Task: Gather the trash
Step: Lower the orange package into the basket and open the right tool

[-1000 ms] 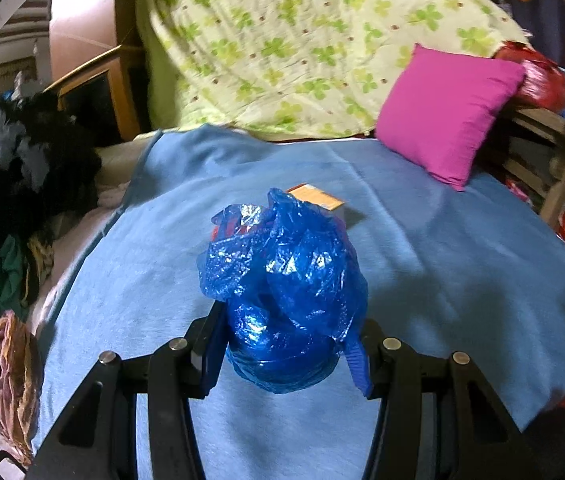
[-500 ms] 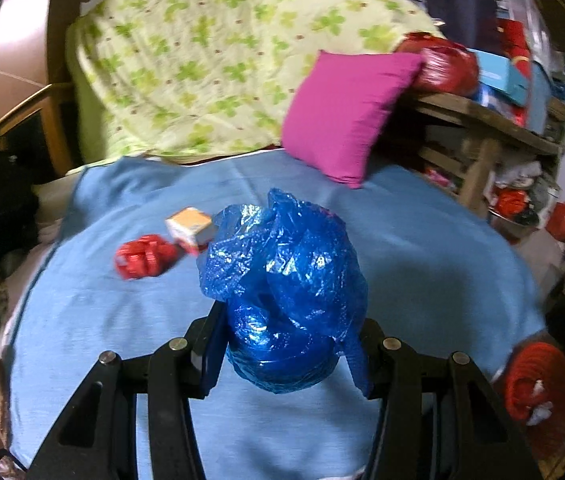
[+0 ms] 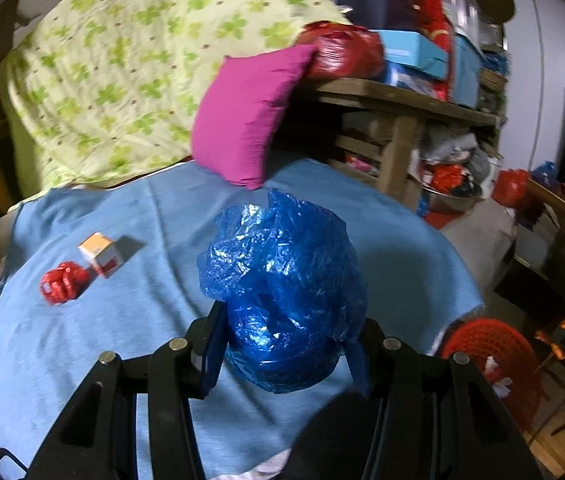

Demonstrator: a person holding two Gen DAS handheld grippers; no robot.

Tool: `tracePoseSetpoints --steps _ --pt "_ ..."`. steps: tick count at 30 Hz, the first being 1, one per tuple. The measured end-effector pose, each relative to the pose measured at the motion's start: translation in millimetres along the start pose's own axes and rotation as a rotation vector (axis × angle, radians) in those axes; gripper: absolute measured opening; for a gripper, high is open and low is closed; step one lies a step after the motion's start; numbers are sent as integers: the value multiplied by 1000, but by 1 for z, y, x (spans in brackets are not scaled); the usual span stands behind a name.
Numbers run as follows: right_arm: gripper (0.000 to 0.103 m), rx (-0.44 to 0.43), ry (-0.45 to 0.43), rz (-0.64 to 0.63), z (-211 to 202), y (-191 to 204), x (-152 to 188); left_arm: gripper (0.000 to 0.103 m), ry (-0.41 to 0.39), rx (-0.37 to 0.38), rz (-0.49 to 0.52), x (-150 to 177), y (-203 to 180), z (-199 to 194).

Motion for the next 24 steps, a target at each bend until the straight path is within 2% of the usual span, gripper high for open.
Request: tracePoseSetpoints --steps 8,20,24 --pt "73 34 56 45 14 -28 22 53 2 70 58 -2 -41 1" --pt "74 68 148 88 35 -46 47 53 10 142 104 -4 -71 6" --pt "76 70 149 110 34 -51 48 53 9 164 119 -4 -80 6"
Point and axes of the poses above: each gripper's, at about its wrist camera, not at the fingertips, and z roughly the way its jaws point, y to its left, x to its underside, the point moved 4 cm from there along z, roughly the way its jaws point, and after that the axes turned 3 degrees about z, right-handed, at the moved point
